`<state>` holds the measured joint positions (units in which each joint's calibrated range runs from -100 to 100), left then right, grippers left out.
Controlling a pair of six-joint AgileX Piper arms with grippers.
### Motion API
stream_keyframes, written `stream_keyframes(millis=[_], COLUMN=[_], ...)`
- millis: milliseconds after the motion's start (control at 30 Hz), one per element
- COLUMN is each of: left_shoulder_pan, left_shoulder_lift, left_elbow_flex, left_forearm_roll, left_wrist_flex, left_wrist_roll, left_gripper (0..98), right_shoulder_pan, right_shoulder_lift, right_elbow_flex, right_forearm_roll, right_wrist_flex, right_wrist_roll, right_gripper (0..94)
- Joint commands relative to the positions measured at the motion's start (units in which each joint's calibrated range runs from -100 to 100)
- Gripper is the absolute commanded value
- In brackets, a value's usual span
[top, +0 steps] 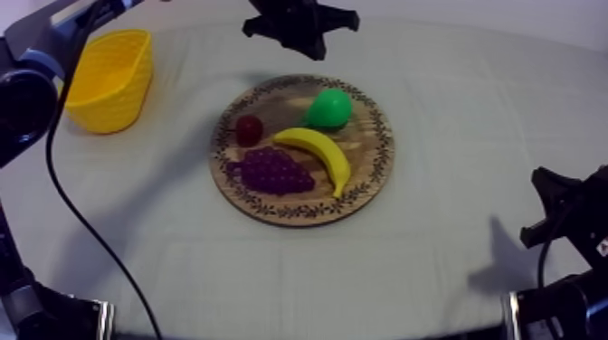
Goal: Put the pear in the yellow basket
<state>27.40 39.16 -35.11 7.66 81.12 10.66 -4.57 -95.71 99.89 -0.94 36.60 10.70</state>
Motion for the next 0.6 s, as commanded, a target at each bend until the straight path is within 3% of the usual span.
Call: stream_keyframes(millis=[0,367,567], left_shoulder_pan=[0.04,-0.34,-0.9], left_shoulder_lift=[0.57,-2.62,-3.62], left_elbow_flex=[-1.65,-0.46,-0.11], left_forearm_roll=[0.31,1.73,1.63], left_wrist_flex=[0.1,6.56,10.9], left_wrist_roll=[-3.46,-27.43,-35.27], left_gripper=[0.0,2.3,5.5], right_shoulder_pan=[-0.03,-0.03,-0.03], right_shoulder_lift=[-0.04,-0.04,-0.04], right_elbow_flex=[0.0,0.0,0.0], right_forearm_roll=[-0.01,-0.01,-0.01], right_wrist_flex=[0.01,0.01,0.01], right_wrist_roll=[-0.03,-0.03,-0.03], right_gripper=[0.4,0.4,0.4])
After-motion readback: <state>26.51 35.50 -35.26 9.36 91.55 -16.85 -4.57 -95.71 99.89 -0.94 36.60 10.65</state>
